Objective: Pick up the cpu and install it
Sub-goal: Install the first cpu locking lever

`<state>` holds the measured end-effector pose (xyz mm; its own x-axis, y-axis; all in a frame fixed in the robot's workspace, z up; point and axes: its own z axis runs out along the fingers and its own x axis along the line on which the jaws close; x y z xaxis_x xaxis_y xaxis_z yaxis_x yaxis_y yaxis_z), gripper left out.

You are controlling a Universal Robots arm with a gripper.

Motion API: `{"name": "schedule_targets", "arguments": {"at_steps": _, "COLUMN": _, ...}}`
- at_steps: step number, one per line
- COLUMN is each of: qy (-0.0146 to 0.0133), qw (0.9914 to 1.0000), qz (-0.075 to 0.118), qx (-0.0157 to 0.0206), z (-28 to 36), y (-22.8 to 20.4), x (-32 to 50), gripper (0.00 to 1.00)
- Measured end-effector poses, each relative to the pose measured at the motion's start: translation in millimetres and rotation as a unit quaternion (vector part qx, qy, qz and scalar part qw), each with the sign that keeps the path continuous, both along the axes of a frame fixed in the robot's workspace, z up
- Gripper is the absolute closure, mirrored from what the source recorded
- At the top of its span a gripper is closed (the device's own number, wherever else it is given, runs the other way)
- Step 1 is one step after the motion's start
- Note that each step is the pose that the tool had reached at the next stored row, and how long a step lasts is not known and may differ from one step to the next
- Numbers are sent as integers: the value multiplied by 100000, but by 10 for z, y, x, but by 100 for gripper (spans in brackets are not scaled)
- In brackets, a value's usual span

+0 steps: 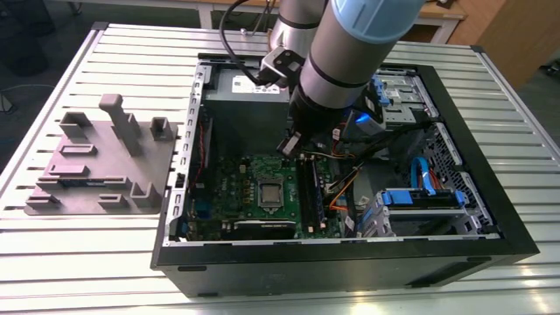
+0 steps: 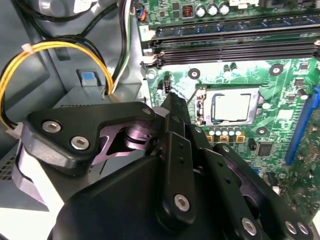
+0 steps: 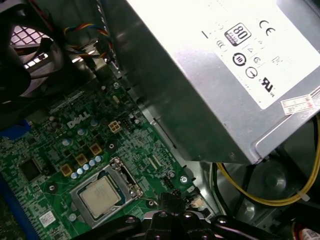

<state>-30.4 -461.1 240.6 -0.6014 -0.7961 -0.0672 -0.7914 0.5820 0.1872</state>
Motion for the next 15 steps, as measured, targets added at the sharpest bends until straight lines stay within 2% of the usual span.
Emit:
{"name": "schedule_targets", "arguments": {"at_steps": 5, "qy": -4, "qw": 99992, "qz": 215, "qx": -1231, "z": 0, "y": -17, "x": -12, "gripper": 90}}
{"name": "schedule_targets", "arguments": {"at_steps": 6, "qy": 0, "qw": 99990, "qz": 324, "qx": -1340, "z": 0, "y": -25, "x": -14, "gripper": 90}}
{"name": "schedule_targets", "arguments": {"at_steps": 11, "qy": -134, "qw": 99987, "qz": 995, "qx": -1288, "z": 0, "y": -49, "x": -22, "gripper": 90}}
{"name": "schedule_targets", "arguments": {"at_steps": 15, "qy": -150, "qw": 99979, "qz": 1776, "qx": -1046, "z": -1, "y": -59, "x": -23, "gripper": 90}}
